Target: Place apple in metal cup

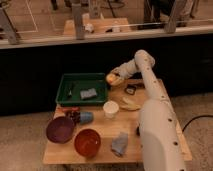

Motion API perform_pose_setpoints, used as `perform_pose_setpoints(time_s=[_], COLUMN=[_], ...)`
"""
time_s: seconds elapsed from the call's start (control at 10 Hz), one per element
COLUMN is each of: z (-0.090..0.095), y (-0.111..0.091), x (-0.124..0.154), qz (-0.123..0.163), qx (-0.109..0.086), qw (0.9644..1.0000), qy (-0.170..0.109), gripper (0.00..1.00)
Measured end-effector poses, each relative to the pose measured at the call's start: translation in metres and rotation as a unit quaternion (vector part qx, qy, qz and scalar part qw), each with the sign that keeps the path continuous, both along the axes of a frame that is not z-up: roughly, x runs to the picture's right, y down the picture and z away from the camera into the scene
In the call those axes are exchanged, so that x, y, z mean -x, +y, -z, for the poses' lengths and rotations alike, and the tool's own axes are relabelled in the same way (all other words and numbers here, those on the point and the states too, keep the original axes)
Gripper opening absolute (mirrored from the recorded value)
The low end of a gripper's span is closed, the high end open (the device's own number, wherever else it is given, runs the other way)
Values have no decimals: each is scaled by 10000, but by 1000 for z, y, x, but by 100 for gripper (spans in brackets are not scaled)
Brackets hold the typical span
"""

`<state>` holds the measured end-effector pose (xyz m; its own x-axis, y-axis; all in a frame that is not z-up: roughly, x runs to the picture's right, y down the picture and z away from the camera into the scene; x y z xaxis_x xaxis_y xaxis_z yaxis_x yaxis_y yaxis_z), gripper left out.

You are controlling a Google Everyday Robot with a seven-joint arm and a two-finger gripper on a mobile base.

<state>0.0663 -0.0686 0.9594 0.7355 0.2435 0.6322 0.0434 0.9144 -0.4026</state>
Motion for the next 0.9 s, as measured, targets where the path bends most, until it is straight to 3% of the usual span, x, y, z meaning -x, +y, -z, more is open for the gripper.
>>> perform_pose_setpoints(time_s=[0.3,0.6,0.8,0.9], z=[1,24,48,63], y=[-1,-2,16,31], x=[3,-13,-23,-29], qz=[-11,86,431,749], qx=[-9,38,139,169], qw=[10000,9998,9988,9969], qy=[-23,-162,-194,-153], gripper=[80,80,80,80])
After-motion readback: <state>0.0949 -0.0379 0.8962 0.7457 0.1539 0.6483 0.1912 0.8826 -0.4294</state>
